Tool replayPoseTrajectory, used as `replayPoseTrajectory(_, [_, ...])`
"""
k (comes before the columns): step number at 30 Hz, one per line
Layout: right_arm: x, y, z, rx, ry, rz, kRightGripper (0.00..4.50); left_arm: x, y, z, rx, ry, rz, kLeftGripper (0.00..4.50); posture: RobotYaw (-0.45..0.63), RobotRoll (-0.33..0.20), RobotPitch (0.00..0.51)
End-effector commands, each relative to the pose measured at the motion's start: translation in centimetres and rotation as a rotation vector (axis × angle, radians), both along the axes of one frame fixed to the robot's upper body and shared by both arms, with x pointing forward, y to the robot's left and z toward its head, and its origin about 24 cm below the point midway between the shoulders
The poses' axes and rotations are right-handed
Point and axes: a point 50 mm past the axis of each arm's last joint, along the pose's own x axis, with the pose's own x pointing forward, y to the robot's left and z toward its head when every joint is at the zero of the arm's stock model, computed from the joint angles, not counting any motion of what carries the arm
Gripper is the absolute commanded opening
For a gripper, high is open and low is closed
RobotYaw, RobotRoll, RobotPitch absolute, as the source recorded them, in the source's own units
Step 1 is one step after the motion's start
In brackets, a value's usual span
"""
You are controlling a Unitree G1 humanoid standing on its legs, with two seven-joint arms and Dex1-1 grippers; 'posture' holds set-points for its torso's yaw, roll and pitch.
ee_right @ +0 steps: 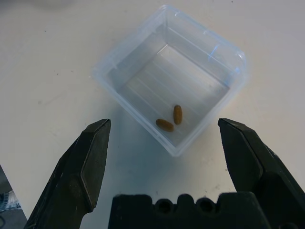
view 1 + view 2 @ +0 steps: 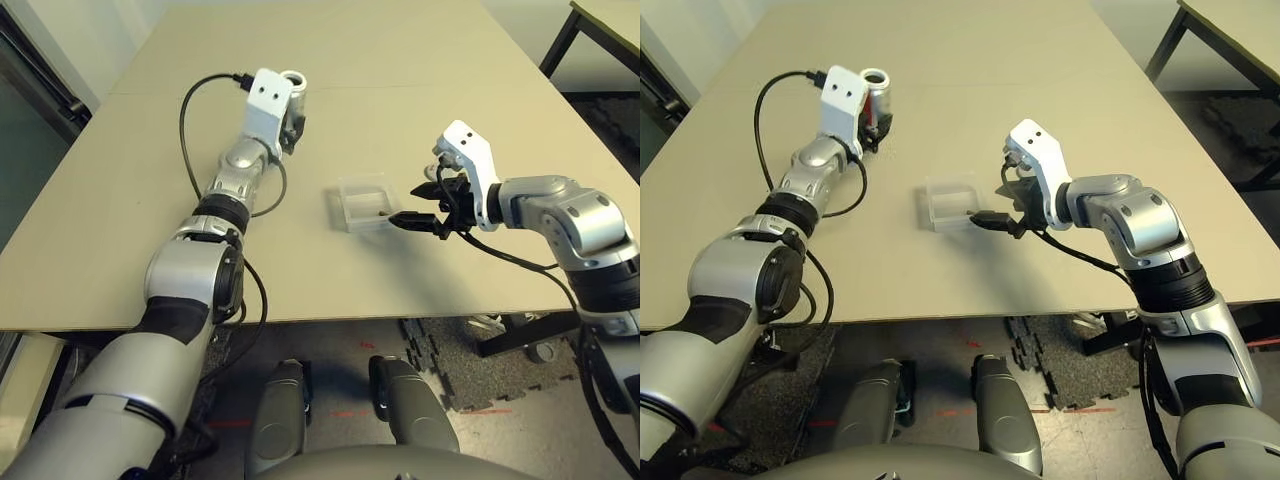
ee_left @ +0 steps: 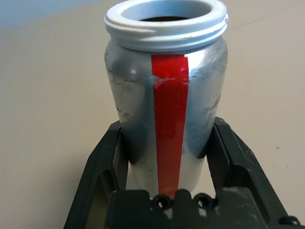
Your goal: Pour the medicine from the bottle into the box.
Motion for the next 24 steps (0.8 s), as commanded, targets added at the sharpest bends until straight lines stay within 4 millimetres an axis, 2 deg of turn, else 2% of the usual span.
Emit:
replayPoseTrajectory(1, [0.2, 0.0, 0.2, 0.017, -0.013, -0.006, 4.5, -0.4, 0.1, -1.4, -0.082, 0.04, 0.044, 2.51, 0.04, 0.0, 0.13])
replayPoseTrajectory(10, [0.6, -0.1, 0.6, 0.075, -0.03, -0.049, 4.5, -1.3, 0.2, -3.7, -0.12, 0.074, 0.06, 2.51, 0.05, 0.0, 0.134])
replayPoseTrajectory(24, [0.5, -0.5, 0.3, 0.06, -0.012, -0.05, 4.5, -1.9, 0.3, -4.7, -0.122, 0.086, 0.047, 2.51, 0.04, 0.0, 0.133])
